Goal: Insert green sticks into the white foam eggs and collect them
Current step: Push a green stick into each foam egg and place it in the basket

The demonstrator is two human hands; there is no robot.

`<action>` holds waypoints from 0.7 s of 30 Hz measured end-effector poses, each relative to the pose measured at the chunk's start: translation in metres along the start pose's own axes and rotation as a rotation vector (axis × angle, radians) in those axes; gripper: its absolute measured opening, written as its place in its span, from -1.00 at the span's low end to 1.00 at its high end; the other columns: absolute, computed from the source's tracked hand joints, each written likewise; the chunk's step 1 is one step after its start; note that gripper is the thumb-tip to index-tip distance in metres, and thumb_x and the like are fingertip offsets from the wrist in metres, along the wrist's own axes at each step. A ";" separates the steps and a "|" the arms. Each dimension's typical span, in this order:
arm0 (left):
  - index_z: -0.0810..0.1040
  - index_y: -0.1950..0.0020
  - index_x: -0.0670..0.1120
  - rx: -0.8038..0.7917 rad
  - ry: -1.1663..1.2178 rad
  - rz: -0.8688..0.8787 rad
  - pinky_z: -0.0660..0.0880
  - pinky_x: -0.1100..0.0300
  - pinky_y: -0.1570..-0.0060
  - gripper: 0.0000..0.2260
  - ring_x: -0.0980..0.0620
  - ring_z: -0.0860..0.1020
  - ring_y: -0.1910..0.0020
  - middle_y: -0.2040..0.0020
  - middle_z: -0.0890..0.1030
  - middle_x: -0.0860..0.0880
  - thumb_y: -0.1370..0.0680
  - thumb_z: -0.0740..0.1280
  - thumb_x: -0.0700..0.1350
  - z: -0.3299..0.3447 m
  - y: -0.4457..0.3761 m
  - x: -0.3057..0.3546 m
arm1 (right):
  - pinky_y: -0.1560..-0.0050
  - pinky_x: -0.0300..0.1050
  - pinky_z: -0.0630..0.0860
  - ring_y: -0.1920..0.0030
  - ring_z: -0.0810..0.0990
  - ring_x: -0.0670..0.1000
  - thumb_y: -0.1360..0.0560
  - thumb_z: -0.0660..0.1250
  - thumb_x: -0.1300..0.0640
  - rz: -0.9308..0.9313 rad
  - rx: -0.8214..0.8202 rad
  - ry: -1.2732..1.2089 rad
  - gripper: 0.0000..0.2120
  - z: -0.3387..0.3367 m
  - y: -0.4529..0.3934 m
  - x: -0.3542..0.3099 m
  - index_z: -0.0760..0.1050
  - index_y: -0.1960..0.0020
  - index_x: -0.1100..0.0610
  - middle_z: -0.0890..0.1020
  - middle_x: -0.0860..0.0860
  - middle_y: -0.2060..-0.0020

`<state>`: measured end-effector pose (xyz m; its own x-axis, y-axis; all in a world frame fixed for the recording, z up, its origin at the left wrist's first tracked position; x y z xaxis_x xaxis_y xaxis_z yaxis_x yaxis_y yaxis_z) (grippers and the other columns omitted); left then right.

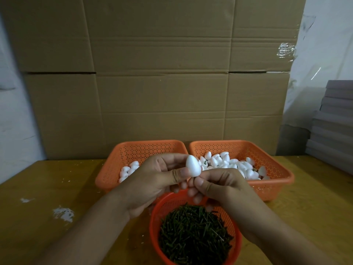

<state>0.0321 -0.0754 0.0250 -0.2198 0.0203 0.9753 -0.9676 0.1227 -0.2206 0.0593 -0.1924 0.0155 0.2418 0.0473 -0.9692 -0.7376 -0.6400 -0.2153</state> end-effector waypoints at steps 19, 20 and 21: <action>0.56 -0.28 0.02 0.240 -0.202 0.241 0.54 0.30 0.22 -0.55 0.10 0.62 0.25 -0.10 0.65 -0.01 -0.39 0.51 -0.11 -0.021 0.006 0.029 | 0.41 -0.30 0.44 0.40 0.56 -0.09 -0.37 0.50 0.06 -0.042 0.196 -0.059 -0.88 -0.018 -0.001 0.001 0.71 0.21 0.11 0.65 0.09 0.39; 0.57 -0.27 0.03 0.238 -0.229 0.254 0.55 0.28 0.21 -0.56 0.10 0.62 0.25 -0.11 0.65 -0.01 -0.40 0.51 -0.11 -0.021 0.007 0.031 | 0.41 -0.29 0.44 0.40 0.56 -0.09 -0.40 0.50 0.10 -0.039 0.201 -0.037 -0.92 -0.018 -0.001 0.001 0.71 0.21 0.10 0.65 0.10 0.39; 0.57 -0.27 0.04 0.233 -0.262 0.264 0.56 0.24 0.20 -0.56 0.09 0.63 0.24 -0.12 0.65 0.00 -0.41 0.52 -0.11 -0.019 0.008 0.032 | 0.42 -0.27 0.44 0.41 0.55 -0.08 -0.42 0.51 0.13 -0.040 0.206 -0.017 -0.94 -0.018 -0.001 0.002 0.71 0.21 0.10 0.65 0.10 0.40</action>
<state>0.0200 -0.0547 0.0544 -0.4584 -0.2352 0.8571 -0.8696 -0.0807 -0.4872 0.0722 -0.2055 0.0161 0.2642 0.0835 -0.9609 -0.8412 -0.4674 -0.2719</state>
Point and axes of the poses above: each hand's wrist, its own y-axis away from the middle knuckle, its own z-axis out of the palm, x = y × z, the point moved 9 cm from there along -y, towards the middle knuckle
